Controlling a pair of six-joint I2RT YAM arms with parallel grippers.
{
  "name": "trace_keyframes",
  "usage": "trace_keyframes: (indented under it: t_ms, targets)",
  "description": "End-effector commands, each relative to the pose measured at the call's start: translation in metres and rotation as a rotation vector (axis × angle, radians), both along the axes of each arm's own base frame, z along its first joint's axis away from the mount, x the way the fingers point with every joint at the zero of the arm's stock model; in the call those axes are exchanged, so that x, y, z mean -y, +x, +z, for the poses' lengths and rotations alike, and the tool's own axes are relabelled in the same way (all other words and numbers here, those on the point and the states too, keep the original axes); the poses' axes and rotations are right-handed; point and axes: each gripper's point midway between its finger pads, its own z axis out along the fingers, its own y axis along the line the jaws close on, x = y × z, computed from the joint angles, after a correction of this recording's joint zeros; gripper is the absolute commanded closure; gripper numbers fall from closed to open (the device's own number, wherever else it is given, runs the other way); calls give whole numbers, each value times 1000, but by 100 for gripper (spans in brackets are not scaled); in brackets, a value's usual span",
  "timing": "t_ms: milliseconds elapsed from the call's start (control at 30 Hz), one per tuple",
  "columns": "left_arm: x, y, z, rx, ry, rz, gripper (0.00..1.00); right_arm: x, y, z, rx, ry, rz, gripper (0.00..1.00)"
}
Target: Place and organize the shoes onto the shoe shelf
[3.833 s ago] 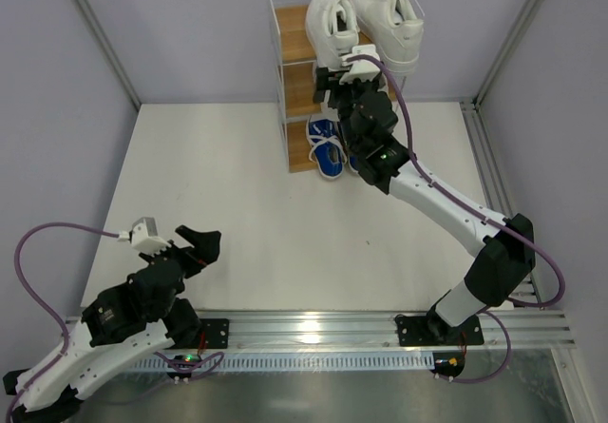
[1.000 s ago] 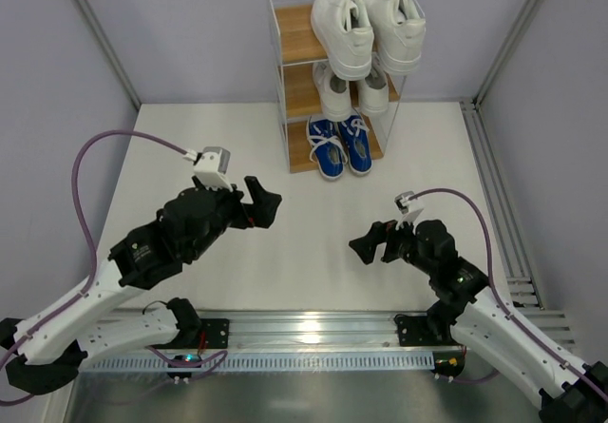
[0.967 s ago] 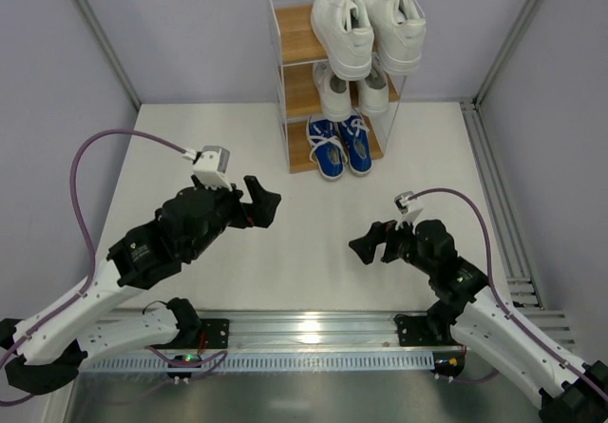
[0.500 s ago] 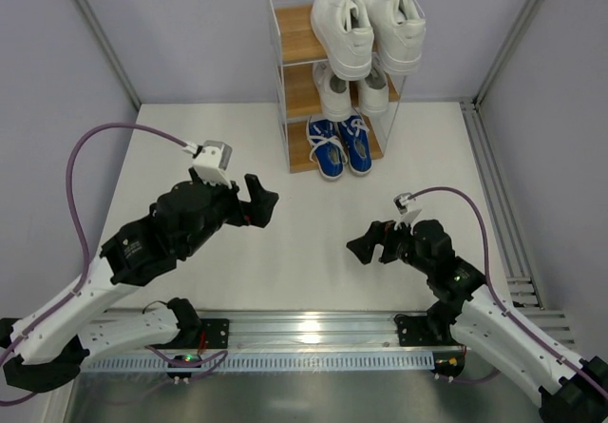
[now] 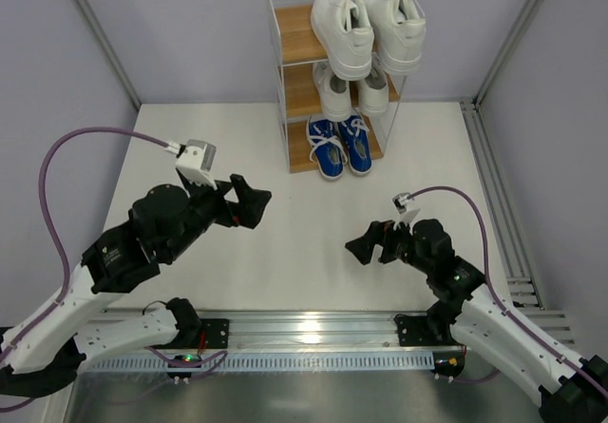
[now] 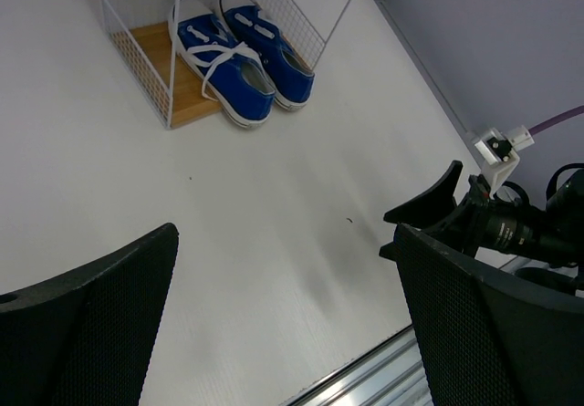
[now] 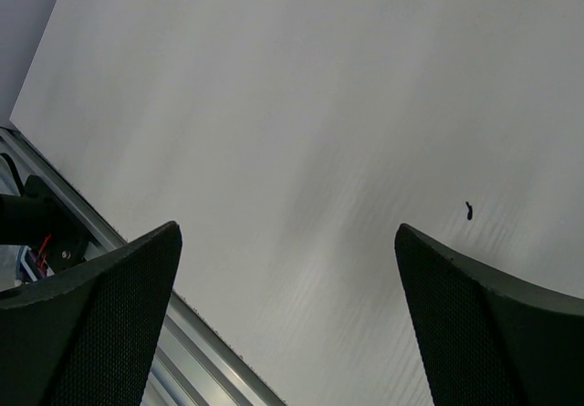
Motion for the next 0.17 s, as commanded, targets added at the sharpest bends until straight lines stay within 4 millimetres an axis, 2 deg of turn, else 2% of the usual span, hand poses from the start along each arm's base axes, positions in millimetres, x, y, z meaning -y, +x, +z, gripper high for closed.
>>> trace_keyframes:
  t_ms: [0,133]
  targets:
    - [0,-4,16,30,-21,-26,0,-10,5,27,62,65,19,0]
    - [0,-3,16,25,0,-25,1,-12,4,23,52,74,28,0]
